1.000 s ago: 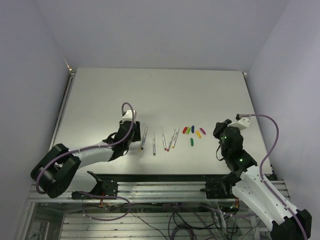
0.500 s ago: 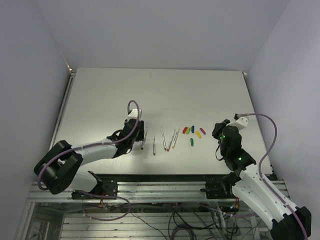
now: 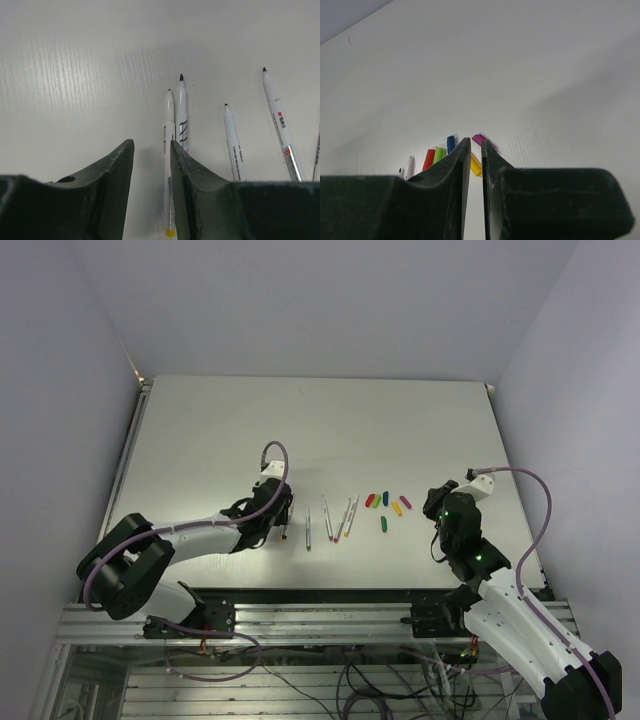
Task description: Insert the pens into the pen caps
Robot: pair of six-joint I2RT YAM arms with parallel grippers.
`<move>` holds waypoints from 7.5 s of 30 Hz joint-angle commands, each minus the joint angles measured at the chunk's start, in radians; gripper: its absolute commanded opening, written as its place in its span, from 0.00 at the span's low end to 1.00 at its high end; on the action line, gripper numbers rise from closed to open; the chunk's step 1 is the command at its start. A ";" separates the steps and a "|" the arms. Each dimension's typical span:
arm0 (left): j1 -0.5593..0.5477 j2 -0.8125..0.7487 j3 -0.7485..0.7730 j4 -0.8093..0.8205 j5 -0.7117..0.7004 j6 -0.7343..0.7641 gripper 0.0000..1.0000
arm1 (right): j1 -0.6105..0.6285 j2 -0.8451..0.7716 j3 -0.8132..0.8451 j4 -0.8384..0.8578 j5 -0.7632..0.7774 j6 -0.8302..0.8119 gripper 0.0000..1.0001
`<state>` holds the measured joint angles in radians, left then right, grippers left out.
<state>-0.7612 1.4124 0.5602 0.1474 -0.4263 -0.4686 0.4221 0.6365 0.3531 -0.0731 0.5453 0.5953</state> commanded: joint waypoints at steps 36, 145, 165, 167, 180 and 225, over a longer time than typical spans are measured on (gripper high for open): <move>-0.039 0.081 0.051 -0.051 -0.004 -0.047 0.45 | 0.001 -0.026 -0.006 -0.019 -0.007 0.016 0.16; -0.061 -0.314 -0.012 -0.031 0.477 0.014 0.07 | -0.007 0.863 0.374 -0.134 -0.304 -0.177 0.33; -0.060 -0.302 -0.023 -0.033 0.455 0.009 0.07 | -0.026 0.903 0.353 -0.126 -0.349 -0.147 0.07; -0.061 -0.302 -0.025 -0.035 0.451 0.009 0.07 | -0.026 0.907 0.353 -0.128 -0.346 -0.146 0.00; -0.061 -0.291 -0.064 0.098 0.455 -0.007 0.07 | -0.026 0.645 0.304 -0.006 -0.403 -0.166 0.00; -0.132 -0.039 -0.020 0.709 0.547 -0.207 0.07 | -0.019 0.618 -0.082 1.444 -0.869 0.331 0.00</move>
<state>-0.8864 1.3766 0.5026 0.8242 0.1360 -0.6647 0.4011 1.2415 0.2836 1.2854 -0.2977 0.9108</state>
